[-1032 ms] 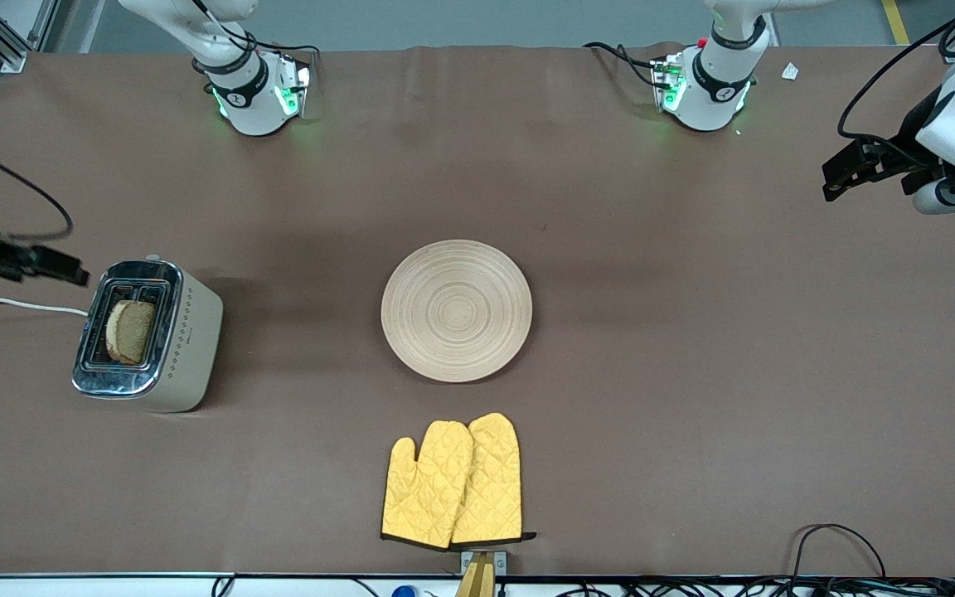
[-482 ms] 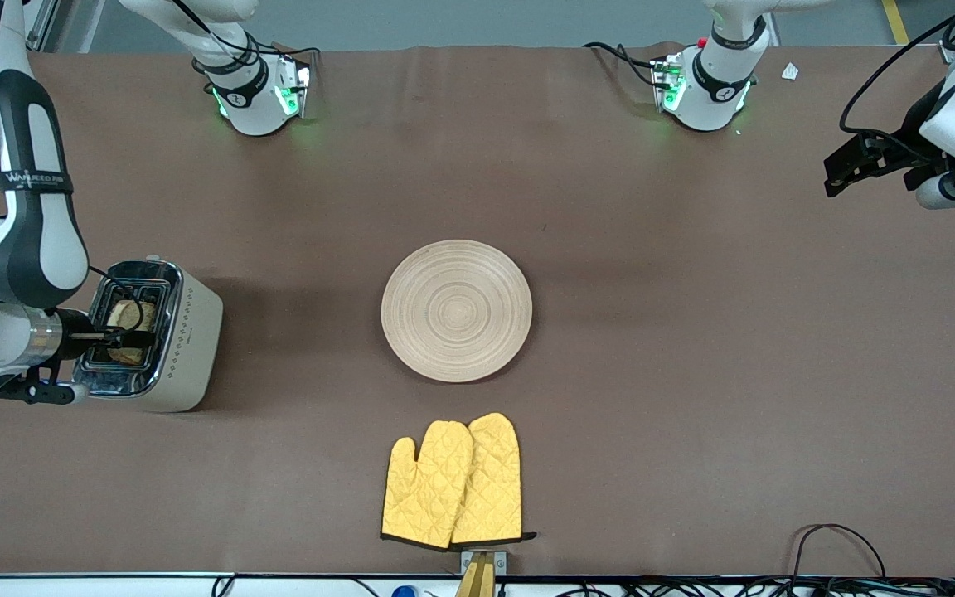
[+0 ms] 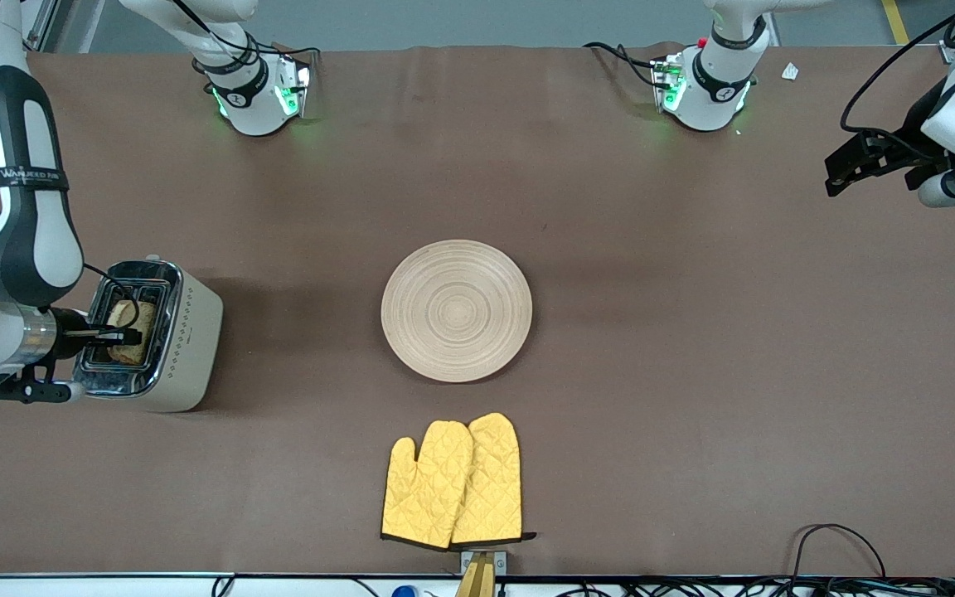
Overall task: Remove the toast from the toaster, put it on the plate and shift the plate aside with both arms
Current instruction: 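Grasp the toast slice with the right gripper and lift it out, then carry the toast with the right gripper onto the wooden plate, then release the toast and withdraw the right gripper while the left gripper approaches, then reach the left gripper toward the rim of the wooden plate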
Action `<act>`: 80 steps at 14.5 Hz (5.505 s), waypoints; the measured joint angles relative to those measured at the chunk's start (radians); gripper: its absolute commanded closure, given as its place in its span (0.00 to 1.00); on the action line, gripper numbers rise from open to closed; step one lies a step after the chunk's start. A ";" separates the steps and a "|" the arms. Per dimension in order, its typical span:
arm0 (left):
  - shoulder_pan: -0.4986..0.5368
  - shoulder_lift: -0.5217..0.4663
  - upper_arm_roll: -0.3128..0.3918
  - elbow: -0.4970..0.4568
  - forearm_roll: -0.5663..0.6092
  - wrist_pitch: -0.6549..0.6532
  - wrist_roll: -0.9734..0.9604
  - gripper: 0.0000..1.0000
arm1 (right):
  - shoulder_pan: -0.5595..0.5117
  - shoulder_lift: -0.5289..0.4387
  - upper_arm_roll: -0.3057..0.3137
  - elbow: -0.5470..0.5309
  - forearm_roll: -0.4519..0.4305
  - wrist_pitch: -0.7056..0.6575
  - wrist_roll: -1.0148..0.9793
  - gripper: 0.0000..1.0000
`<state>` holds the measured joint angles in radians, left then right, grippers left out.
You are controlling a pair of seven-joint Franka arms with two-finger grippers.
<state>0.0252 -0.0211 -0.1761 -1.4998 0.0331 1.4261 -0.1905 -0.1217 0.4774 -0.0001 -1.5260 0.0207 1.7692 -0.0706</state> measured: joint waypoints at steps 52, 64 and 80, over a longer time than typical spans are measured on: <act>0.008 0.068 0.009 0.049 -0.005 -0.001 0.009 0.00 | 0.321 -0.078 0.041 -0.062 0.270 0.190 0.232 0.00; 0.051 0.386 0.004 0.044 -0.406 0.124 0.273 0.00 | 0.030 -0.344 0.036 -0.054 -0.010 -0.025 -0.003 0.00; 0.065 0.754 -0.082 -0.160 -0.942 0.497 1.012 0.18 | 0.041 -0.526 0.000 -0.064 -0.021 -0.166 0.012 0.00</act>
<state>0.0900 0.7333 -0.2586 -1.6594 -0.9089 1.9230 0.8218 -0.0803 -0.0485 0.0001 -1.5904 0.0001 1.6036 -0.0590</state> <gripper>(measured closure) 0.093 0.000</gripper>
